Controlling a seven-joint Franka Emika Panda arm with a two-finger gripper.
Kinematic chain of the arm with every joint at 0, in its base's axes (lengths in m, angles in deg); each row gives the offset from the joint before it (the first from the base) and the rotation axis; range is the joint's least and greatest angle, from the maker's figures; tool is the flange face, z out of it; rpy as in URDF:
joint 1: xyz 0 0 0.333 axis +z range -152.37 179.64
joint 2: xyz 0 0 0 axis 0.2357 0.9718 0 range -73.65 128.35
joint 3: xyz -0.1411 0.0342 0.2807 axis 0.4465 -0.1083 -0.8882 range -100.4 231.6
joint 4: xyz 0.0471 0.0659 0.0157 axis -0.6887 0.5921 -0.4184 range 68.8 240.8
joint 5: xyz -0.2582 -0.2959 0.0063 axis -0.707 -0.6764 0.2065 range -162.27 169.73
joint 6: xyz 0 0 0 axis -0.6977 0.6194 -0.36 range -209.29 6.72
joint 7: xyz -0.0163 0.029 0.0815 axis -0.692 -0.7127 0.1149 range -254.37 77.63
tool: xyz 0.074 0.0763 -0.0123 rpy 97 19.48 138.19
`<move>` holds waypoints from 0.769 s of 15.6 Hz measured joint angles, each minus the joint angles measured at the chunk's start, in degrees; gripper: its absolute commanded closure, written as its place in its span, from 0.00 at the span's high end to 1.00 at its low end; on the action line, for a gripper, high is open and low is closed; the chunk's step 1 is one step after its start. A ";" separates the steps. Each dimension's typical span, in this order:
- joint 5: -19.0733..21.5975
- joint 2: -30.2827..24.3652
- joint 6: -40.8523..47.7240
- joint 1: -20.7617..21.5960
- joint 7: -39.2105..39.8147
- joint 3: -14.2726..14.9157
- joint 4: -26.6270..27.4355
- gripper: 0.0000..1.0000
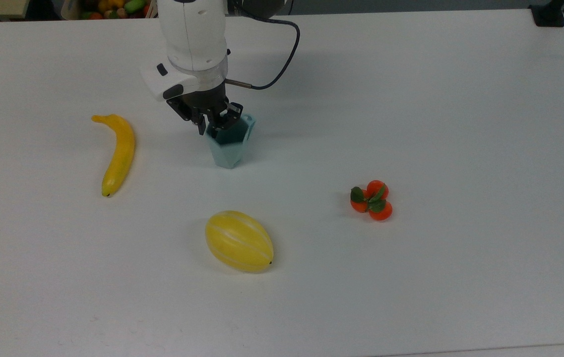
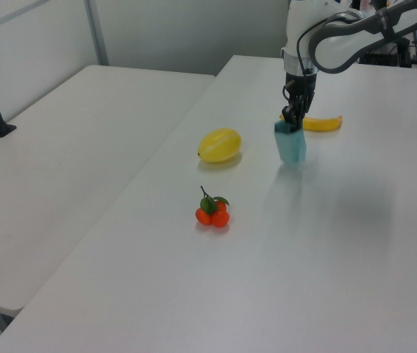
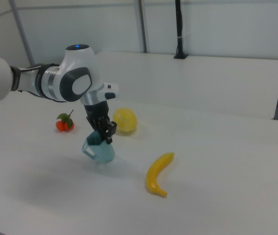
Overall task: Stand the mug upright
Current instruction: 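Set the mug down on its base and open the gripper, then raise the open gripper away from the upright mug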
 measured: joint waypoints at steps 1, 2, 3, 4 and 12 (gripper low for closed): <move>0.01 0.00 0.00 0.00 0.01 0.00 0.01 1.00; 0.01 0.00 0.00 0.01 0.01 0.00 0.01 1.00; 0.01 0.00 0.00 0.01 0.01 0.00 0.01 1.00; 0.01 0.00 0.00 0.01 0.01 0.00 0.01 1.00; 0.02 -0.75 0.40 -0.12 0.53 0.14 -0.30 1.00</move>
